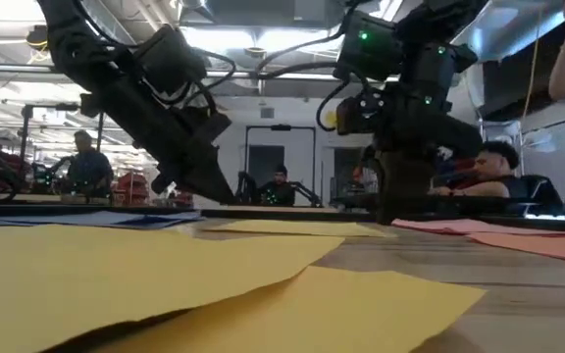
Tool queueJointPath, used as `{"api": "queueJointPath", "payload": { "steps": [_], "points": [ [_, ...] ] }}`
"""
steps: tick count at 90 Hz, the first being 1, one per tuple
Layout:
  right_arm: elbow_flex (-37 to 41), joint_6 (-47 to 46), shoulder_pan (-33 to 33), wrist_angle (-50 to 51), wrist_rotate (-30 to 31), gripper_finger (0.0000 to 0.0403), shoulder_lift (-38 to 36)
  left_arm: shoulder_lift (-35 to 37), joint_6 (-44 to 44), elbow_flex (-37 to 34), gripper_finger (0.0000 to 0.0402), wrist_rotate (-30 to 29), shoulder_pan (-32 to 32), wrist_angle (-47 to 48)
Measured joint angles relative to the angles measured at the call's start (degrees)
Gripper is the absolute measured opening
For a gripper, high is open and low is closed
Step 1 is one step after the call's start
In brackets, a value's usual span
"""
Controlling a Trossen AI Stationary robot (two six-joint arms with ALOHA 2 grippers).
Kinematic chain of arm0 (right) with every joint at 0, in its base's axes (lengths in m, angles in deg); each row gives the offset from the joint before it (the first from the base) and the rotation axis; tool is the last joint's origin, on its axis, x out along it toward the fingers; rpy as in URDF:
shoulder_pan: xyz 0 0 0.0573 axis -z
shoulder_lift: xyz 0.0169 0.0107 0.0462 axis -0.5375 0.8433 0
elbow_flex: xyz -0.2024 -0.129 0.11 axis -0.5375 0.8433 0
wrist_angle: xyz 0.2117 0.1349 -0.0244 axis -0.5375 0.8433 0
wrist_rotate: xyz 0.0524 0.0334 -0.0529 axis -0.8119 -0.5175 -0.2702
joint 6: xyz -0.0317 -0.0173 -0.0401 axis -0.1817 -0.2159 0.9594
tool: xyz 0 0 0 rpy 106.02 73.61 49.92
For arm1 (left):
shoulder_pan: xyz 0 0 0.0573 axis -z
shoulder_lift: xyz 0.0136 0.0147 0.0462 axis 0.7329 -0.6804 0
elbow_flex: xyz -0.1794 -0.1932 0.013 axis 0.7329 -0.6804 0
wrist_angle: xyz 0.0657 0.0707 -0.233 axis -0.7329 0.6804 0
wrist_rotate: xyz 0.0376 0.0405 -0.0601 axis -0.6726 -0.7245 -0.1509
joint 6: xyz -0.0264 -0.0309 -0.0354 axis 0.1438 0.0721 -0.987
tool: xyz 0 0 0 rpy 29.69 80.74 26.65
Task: Organize paper
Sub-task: Move the yellow paper to the top center of the table
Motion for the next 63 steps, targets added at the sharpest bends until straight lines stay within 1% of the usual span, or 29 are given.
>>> {"api": "queueJointPath", "payload": {
  "steps": [19,32,44,63],
  "points": [
    [0.0,0.4,0.1,-0.4,0.0,0.0000,0.0,0.1,-0.8,0.1,0.0000,0.0,1.9,0.5],
    [0.0,1.1,0.2,-1.7,-0.6,0.0000,1.9,0.1,-1.3,0.1,0.0000,0.0,3.3,0.5],
    [-0.3,1.5,1.0,-2.5,-1.3,0.0000,3.3,0.1,-1.6,0.1,0.0000,0.0,4.7,0.5],
    [-0.1,1.5,3.2,-3.0,-1.2,0.0000,3.1,0.1,-2.0,0.2,0.0000,0.0,6.2,0.4]
  ]
}}
